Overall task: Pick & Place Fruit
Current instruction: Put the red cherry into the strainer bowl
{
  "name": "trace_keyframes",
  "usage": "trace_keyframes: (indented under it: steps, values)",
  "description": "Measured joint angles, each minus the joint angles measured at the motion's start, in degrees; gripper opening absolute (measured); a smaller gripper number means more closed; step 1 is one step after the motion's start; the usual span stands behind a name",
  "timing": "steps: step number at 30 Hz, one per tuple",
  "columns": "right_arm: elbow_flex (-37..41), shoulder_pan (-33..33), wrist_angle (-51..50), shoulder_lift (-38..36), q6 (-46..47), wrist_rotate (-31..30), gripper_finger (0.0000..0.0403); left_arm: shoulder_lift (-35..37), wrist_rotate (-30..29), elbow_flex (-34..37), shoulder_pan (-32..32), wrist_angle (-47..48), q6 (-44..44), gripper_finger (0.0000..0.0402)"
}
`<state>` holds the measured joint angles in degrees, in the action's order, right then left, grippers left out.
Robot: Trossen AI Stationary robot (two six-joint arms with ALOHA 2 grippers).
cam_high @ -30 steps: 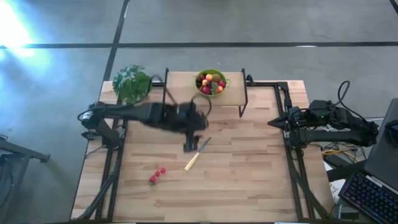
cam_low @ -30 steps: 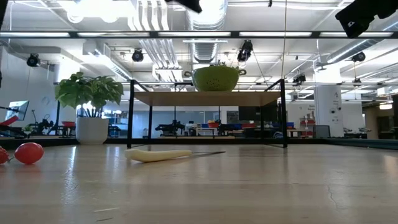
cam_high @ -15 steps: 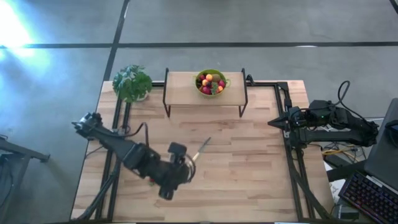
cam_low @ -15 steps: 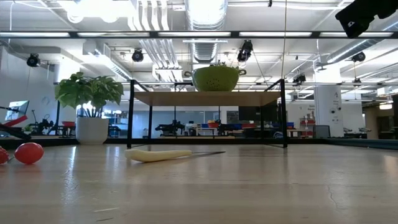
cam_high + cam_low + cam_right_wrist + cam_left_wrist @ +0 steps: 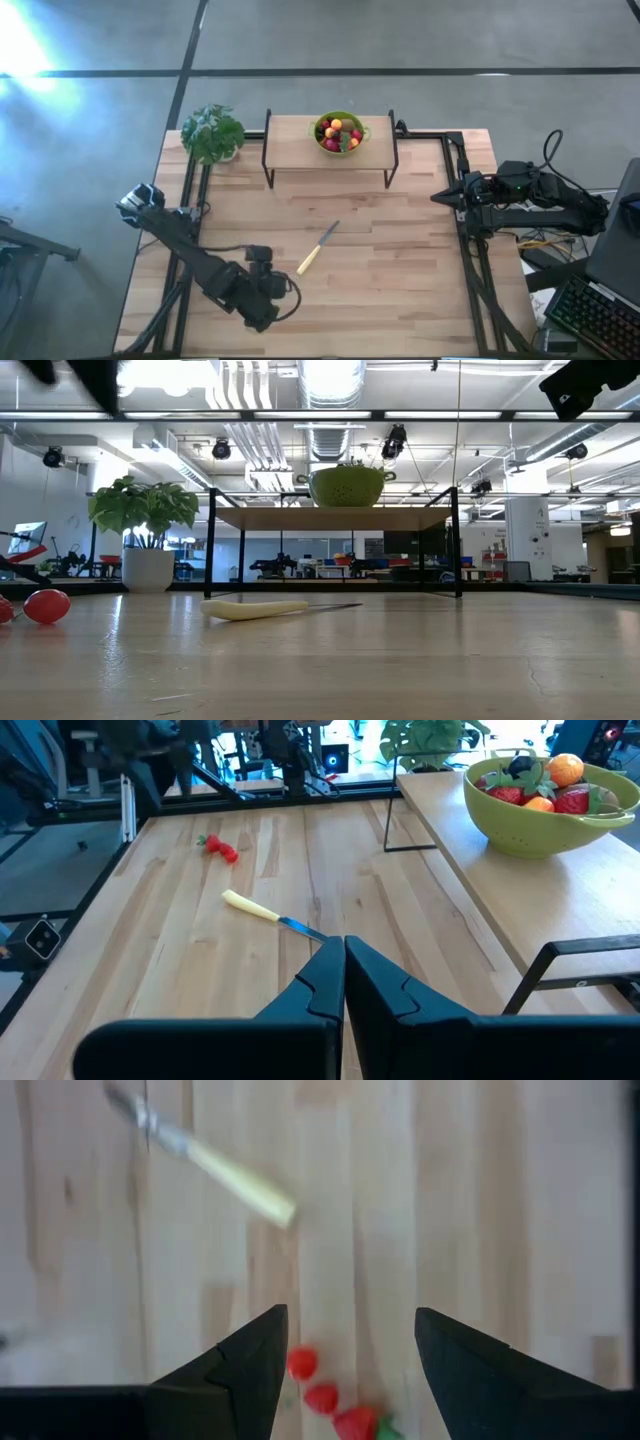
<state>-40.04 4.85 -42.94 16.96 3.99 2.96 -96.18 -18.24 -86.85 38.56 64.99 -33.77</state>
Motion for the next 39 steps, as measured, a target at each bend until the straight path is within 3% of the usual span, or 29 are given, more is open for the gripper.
trace_keyframes:
  steps: [8,24,33,39]
  values:
    - [0.00,0.00,-0.01,0.01,0.00,0.00,0.0008,-0.01,-0.14,11.89,1.03,-0.46,-15.40,0.0224]
    - [0.01,0.01,-0.02,-0.01,0.00,0.00,0.0008,-0.04,0.77,21.08,-0.65,-9.51,-11.11,0.0223]
    - [0.01,0.00,-0.02,-0.01,0.00,0.00,0.0008,-0.04,1.73,24.63,-2.51,-10.79,-11.44,0.0205]
    - [0.00,-0.01,-0.02,0.00,0.00,0.00,0.0008,-0.04,4.23,27.83,-2.85,-16.74,-10.85,0.0197]
